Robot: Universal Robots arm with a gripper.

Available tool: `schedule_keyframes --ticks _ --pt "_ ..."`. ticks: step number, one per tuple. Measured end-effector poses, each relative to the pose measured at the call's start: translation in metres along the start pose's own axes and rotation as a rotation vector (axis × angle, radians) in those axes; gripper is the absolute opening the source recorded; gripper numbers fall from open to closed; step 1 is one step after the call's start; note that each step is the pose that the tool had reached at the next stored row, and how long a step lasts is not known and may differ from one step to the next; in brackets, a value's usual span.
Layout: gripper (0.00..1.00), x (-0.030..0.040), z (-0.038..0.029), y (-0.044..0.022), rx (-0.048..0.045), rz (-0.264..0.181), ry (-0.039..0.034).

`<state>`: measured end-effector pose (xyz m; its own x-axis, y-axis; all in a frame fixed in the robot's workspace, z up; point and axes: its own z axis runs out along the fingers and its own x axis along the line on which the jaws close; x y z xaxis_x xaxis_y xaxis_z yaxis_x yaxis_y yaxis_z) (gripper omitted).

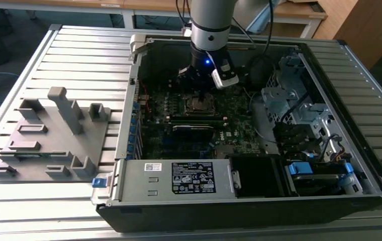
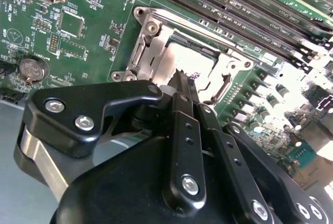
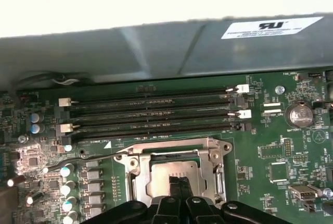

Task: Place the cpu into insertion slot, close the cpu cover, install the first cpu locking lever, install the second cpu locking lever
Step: 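Close the cpu cover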

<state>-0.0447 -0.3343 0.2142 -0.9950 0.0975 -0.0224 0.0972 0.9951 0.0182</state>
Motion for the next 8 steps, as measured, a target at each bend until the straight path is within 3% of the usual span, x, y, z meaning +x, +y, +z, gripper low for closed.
schedule_keyframes --ticks 8 --pt "0.1 -0.0001 -0.0049 0.0001 -0.0002 0.0 -0.0002"
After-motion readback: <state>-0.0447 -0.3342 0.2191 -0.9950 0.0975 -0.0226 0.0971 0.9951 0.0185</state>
